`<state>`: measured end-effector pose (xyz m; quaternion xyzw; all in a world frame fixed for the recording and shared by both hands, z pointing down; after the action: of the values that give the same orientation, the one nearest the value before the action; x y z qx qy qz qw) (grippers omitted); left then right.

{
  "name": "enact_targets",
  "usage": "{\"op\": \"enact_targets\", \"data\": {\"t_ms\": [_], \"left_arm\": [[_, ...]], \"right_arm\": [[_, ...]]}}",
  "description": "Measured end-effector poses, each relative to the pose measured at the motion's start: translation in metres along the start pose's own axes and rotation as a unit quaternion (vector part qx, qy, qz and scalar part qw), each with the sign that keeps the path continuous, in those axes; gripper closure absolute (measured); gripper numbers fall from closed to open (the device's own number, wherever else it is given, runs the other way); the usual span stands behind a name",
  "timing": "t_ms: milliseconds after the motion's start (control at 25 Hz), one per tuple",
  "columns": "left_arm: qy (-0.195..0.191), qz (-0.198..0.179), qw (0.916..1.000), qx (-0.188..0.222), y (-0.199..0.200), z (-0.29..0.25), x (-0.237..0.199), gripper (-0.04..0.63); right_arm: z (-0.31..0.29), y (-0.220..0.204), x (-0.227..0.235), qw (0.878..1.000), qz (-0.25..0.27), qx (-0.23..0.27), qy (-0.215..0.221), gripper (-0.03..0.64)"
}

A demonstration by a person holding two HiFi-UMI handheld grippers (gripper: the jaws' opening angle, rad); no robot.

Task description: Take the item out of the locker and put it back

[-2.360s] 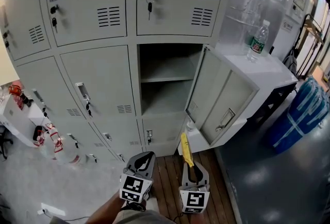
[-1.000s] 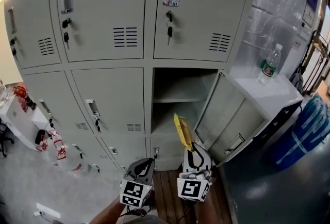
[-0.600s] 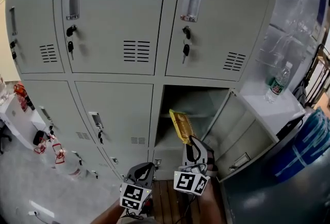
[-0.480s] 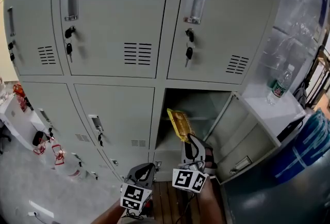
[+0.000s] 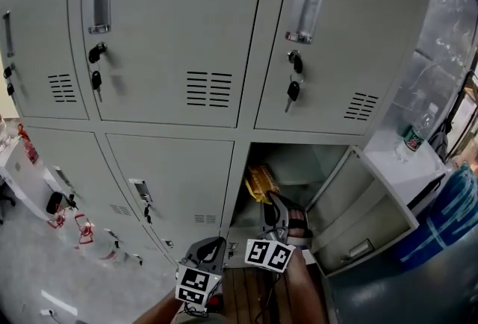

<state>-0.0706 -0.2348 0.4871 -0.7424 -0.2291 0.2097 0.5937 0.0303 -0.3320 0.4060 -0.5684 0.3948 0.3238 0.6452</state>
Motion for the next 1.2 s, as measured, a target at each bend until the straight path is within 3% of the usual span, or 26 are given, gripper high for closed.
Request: {"op": "enact_targets", "data": {"t_ms": [1000,1160,1200], "left_arm": [[0.000,0.004,1.0000,-0.001,0.000,-0.006,-0.028,0.572],[0.002,0.004,1.0000,-0.005,-0.006,-0.003,-0.027,0.572],[0.002,0.004,1.0000,-0.006,-0.008,-0.002,-0.027,0.572]], "right_arm": [[-0.038,0.013,-0.025,0.997,0.074,0.004,-0.010,0.541],[-0.036,0.013,-0.026,0.999,0.050,0.001,-0.001,0.501],[-0.036,0.013,-0.028,0.999,0.040,-0.001,0.008,0.431]]}}
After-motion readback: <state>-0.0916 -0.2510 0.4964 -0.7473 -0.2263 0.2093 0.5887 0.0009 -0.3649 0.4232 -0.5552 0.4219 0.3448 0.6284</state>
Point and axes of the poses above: the fingertips, and each gripper's own axes: z backward along the fingers, x to its right, y out of its top, the point moved 1 cm from there along z, backward along the fingers, and after that the axes turned 4 degrees about -y, right-handed, at the moved point
